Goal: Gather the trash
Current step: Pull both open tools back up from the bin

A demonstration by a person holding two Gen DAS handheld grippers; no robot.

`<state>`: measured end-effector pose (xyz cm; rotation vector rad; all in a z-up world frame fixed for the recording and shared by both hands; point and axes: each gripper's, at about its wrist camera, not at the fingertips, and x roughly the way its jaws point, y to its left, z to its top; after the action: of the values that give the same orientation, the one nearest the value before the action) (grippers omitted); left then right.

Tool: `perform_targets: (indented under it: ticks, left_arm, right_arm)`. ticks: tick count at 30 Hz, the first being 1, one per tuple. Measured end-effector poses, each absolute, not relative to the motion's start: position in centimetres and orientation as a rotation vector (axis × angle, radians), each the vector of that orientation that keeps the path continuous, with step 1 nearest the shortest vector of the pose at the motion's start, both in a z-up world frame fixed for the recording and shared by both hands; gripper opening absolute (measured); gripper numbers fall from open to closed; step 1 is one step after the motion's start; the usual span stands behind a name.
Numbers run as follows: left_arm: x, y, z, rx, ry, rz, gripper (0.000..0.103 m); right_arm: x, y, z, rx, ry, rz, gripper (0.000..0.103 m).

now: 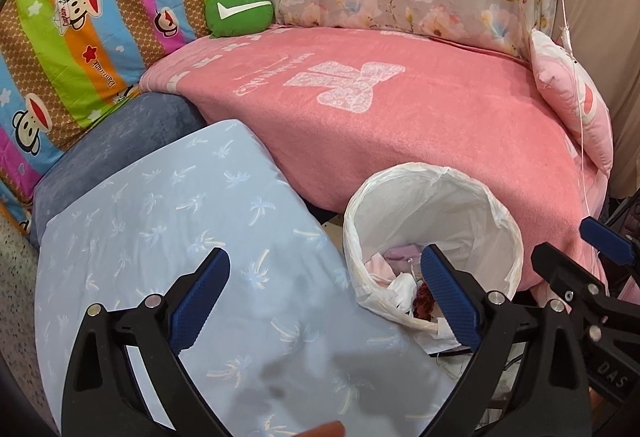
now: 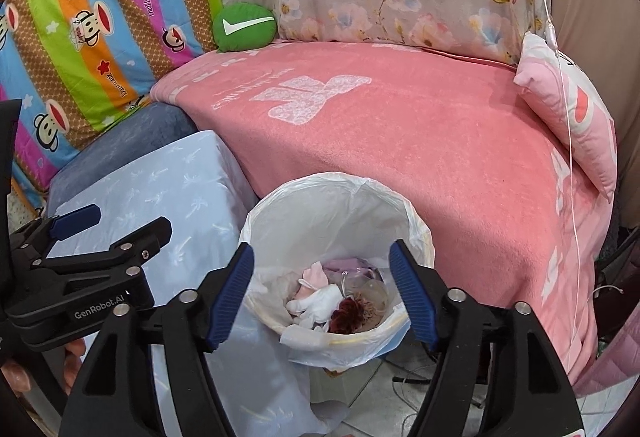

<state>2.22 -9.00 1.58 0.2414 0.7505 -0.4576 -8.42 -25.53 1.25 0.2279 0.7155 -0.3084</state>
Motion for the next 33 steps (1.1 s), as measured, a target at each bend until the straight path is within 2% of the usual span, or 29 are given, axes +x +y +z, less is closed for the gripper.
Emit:
perform_targets:
  ticks: [1, 9, 10, 11, 33]
  left_arm:
    - [2.2, -8.9, 1.5, 0.239, 0.75, -0.453, 0.092]
    - [1.4, -9.0, 1.0, 0.245, 0.756, -0.435, 0.093]
    - [1.3, -9.1, 0.9, 0.246, 0.76, -0.436, 0.093]
    - [1.3, -9.2, 0.8, 0.247, 0.762, -0.437, 0.094]
    - [1.0, -9.7, -0.3, 0.246, 0.791, -0.396, 0.096]
  right_arm:
    - [-8.5, -25.4, 1.2, 0.225, 0.715, -0.308, 0.087]
    - [-8.9, -25.4, 0.6, 0.21, 0.725, -0.327, 0.088]
    - [-8.9, -25.4, 0.5, 0.202, 0.726, -0.329, 0.09]
    - [-8.9, -25.4, 0.4, 0.196, 0.73, -0.331, 0.097]
    - [-9.1, -25.7, -0.8, 0.192, 0.752, -0.365, 0.097]
